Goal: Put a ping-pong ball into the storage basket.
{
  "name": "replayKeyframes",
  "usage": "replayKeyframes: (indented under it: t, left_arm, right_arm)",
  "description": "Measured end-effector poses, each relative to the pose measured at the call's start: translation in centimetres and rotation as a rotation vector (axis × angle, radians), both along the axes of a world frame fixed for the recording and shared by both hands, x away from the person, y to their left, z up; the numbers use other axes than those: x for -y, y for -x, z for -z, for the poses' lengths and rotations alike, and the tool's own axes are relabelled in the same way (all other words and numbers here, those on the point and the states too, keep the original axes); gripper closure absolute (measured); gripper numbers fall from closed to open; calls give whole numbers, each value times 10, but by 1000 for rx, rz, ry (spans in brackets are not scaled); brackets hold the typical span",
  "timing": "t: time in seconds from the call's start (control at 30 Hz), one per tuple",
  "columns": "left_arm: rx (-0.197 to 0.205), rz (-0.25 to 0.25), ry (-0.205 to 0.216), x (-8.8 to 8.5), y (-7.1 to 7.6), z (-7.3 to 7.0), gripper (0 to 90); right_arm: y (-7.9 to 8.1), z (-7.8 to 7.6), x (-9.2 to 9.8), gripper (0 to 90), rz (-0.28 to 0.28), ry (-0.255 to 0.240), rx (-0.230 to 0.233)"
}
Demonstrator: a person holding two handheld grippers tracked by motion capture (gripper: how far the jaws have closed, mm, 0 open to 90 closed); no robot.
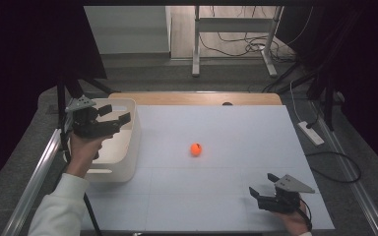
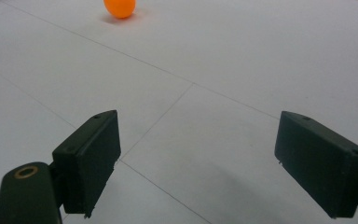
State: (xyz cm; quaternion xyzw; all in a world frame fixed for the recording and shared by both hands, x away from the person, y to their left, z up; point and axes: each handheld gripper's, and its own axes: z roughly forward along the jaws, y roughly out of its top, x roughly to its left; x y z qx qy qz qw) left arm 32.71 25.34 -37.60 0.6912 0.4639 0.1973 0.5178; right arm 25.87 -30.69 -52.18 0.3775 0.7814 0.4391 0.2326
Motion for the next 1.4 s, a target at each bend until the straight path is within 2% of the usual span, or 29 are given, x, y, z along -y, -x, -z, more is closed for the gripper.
replayKeyframes:
  t: [0.27, 0.5, 0.9, 1.17, 1.4]
  left_arm:
    - [25, 24, 18, 6, 12, 0, 159]
    - [25, 52, 22, 15, 17, 2, 159]
    - [66, 108, -16, 41, 27, -2, 158]
    - [76, 149, -9, 54, 33, -1, 159]
    - [84, 168, -24, 63, 35, -4, 160]
  right_arm:
    - [1, -1, -1, 144, -1, 5, 6]
    - [0, -1, -3, 144, -2, 9, 6]
    - [2, -2, 2, 145, 3, 2, 11]
    - [2, -2, 1, 145, 1, 11, 12]
    - [2, -1, -1, 146, -7, 20, 11]
